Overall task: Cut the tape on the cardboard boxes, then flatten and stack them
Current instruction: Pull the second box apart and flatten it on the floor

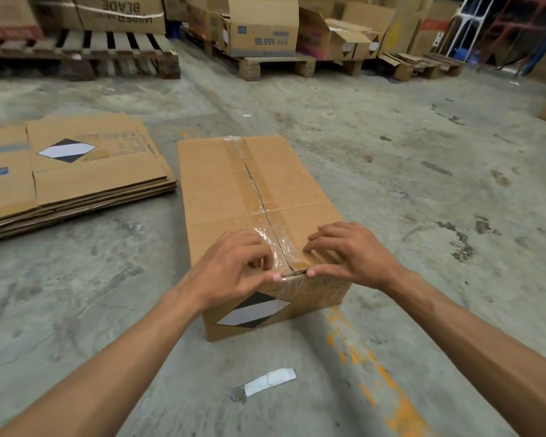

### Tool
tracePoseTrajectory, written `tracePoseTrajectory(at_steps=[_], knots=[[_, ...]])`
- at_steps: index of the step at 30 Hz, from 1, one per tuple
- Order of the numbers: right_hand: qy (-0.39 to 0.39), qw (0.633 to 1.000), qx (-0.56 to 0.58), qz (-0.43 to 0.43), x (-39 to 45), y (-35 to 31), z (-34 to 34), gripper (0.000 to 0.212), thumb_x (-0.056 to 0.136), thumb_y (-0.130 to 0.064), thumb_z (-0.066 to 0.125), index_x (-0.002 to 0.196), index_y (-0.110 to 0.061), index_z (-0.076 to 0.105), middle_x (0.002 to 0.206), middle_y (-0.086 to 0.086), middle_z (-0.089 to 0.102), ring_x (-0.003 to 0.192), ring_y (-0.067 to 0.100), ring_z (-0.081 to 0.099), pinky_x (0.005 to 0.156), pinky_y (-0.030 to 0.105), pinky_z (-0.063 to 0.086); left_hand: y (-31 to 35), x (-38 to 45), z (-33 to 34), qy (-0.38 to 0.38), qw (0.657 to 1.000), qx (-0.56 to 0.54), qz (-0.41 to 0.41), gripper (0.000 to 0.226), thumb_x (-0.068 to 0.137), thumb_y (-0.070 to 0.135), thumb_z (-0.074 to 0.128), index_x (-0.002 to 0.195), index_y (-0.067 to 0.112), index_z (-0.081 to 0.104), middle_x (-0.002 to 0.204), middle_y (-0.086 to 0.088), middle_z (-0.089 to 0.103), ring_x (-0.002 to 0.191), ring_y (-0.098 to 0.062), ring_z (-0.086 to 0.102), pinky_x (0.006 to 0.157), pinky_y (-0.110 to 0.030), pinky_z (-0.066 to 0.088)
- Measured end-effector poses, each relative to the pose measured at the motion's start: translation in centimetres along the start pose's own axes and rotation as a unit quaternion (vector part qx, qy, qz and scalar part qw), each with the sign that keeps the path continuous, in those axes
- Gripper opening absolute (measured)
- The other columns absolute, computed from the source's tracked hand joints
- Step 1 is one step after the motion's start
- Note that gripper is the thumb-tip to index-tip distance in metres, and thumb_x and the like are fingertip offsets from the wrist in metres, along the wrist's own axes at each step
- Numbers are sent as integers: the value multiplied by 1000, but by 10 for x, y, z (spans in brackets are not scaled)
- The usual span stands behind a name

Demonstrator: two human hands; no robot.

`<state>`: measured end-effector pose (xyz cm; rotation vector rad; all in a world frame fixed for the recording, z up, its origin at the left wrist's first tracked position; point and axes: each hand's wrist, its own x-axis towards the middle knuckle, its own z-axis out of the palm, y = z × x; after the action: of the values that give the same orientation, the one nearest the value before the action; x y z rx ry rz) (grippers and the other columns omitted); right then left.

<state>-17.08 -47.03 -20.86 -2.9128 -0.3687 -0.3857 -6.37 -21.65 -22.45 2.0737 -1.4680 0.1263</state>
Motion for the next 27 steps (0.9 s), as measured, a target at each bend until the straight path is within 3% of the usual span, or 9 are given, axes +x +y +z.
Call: tracePoseTrajectory(at_steps=[4, 8, 12, 16, 18, 20, 22, 24, 27], knots=[[88, 995, -31, -31, -8, -4, 8, 41, 88, -59, 57, 102, -24, 74, 104, -4, 72, 112, 18, 66, 76, 37, 54, 5, -2, 0, -3, 999, 28, 21, 32, 91, 49, 59, 72, 24, 51, 62, 14, 43, 62, -5, 42, 67, -28, 42], [184, 978, -77, -54, -13, -10, 16, 33, 95, -44, 58, 90, -15, 73, 91, -2, 73, 94, 16, 72, 61, 31, 59, 6, -3, 2, 25, 996, 58, 58, 29, 96, 39, 55, 75, 19, 49, 67, 12, 45, 61, -10, 41, 57, -24, 37], [282, 954, -97, -39, -12, -12, 15, 36, 101, -36, 48, 96, -10, 72, 96, 2, 72, 82, 16, 72, 50, 31, 55, 7, -6, 1, 100, 990, 69, 68, 27, 99, 31, 54, 78, 13, 54, 72, 4, 52, 65, -12, 43, 56, -25, 38], [364, 927, -51, 76, -10, -12, 14, 25, 100, -22, 48, 116, -10, 64, 107, 6, 71, 84, 13, 67, 61, 26, 55, 14, -7, -8, 200, 978, 35, 55, 27, 97, 22, 56, 75, 7, 57, 70, 1, 50, 63, -13, 41, 54, -28, 38], [344, 929, -18, 134, -10, -7, 11, 35, 91, -16, 66, 124, -9, 60, 113, 5, 71, 90, 10, 68, 71, 23, 56, 19, -7, -18, 241, 969, 28, 44, 29, 95, 21, 55, 72, 5, 56, 66, 0, 47, 60, -13, 39, 52, -26, 36], [296, 940, 28, 166, -11, -5, 10, 42, 82, -16, 77, 121, -16, 63, 108, -10, 71, 85, 1, 68, 72, 23, 57, 22, -6, -28, 242, 969, 30, 38, 32, 95, 25, 55, 69, 7, 56, 63, 2, 47, 58, -13, 40, 50, -27, 36], [342, 908, 83, 228, -7, -10, 2, 8, 90, -26, 69, 89, -19, 65, 69, -21, 64, 56, -7, 55, 55, 19, 46, 28, -2, -36, 204, 978, 35, 27, 36, 96, 37, 53, 70, 14, 57, 63, 7, 50, 59, -10, 44, 50, -30, 40], [429, 820, 205, 318, 4, -12, -7, 40, 96, -36, 59, 65, -13, 49, 52, -11, 45, 44, 5, 39, 47, 27, 32, 41, 9, -43, 169, 985, 22, -2, 38, 96, 49, 47, 73, 20, 59, 65, 11, 54, 63, -7, 50, 55, -32, 44], [494, 738, 304, 344, 20, -19, -25, 40, 98, -35, 55, 63, -16, 47, 59, -2, 46, 49, 6, 42, 46, 25, 37, 75, 44, -53, 115, 990, 43, -64, 30, 96, 53, 44, 98, 28, 61, 80, 12, 61, 77, -6, 58, 67, -34, 52]])
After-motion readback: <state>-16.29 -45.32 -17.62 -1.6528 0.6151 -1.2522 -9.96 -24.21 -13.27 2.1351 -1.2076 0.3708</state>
